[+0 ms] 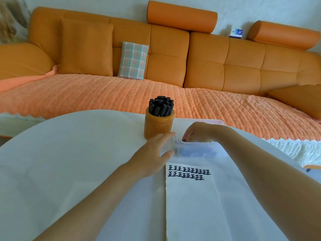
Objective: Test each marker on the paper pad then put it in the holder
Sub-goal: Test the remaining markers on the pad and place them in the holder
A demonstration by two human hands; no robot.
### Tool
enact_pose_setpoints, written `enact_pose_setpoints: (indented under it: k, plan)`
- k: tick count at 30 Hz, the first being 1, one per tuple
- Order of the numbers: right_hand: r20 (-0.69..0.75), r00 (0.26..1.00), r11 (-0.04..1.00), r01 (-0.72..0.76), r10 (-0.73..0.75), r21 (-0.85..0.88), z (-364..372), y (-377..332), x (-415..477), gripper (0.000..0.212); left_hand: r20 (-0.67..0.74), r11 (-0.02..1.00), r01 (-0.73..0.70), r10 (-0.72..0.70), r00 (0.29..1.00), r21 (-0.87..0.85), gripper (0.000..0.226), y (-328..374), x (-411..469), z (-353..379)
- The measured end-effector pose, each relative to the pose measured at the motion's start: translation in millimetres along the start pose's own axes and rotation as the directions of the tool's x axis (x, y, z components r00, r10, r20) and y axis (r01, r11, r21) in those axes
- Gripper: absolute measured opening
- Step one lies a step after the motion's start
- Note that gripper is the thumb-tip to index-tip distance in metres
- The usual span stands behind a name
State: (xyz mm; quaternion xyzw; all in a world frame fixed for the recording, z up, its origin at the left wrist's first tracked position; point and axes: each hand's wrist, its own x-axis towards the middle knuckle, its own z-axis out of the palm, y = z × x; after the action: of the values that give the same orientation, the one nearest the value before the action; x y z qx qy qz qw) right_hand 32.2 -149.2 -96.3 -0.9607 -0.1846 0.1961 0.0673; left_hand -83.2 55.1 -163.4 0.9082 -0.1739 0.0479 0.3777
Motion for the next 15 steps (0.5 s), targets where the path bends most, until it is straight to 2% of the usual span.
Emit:
enact_pose_setpoints:
  k: [2, 5, 7, 9, 11, 13, 15]
  plan:
    - [-0.05, 0.999, 0.997, 0.009, -0.006, 0.07, -3.6, 0.7, -4.2, 0.017, 0.038, 0.999, 0.026, -0.025, 0.999, -0.043, 0.052, 1.9, 3.1, -1.3]
    - [-0.186, 0.982, 0.988, 0.002, 0.027, 0.153, -8.9, -2.3, -13.6, 0.021, 0.111, 0.991, 0.063, -0.05, 0.993, -0.118, 0.049, 0.6, 5.3, -2.2]
    - [-0.203, 0.979, 0.982, 0.003, 0.037, 0.191, -11.1, -5.1, -28.8, 0.021, 0.139, 0.985, 0.086, -0.065, 0.988, -0.147, 0.05, -0.3, 6.2, -1.8]
    - [-0.154, 0.988, 0.988, 0.011, 0.013, 0.154, -12.2, -6.9, -49.2, 0.023, 0.157, 0.981, 0.101, -0.075, 0.985, -0.164, 0.051, 1.3, 6.3, -1.5]
    - [-0.105, 0.994, 0.999, 0.025, -0.022, 0.028, -8.9, -9.0, -65.3, 0.019, 0.162, 0.976, 0.109, -0.078, 0.984, -0.19, 0.052, 5.4, 5.2, -0.9]
    - [-0.154, 0.988, 0.997, 0.022, -0.034, -0.077, -3.0, -13.0, -68.0, 0.021, 0.153, 0.97, 0.118, -0.086, 0.985, -0.213, 0.053, 9.5, 3.7, -1.0]
    - [-0.244, 0.969, 0.999, 0.019, -0.03, -0.046, 0.9, -18.2, -64.8, 0.019, 0.145, 0.967, 0.129, -0.098, 0.985, -0.221, 0.056, 12.5, 1.9, -2.0]
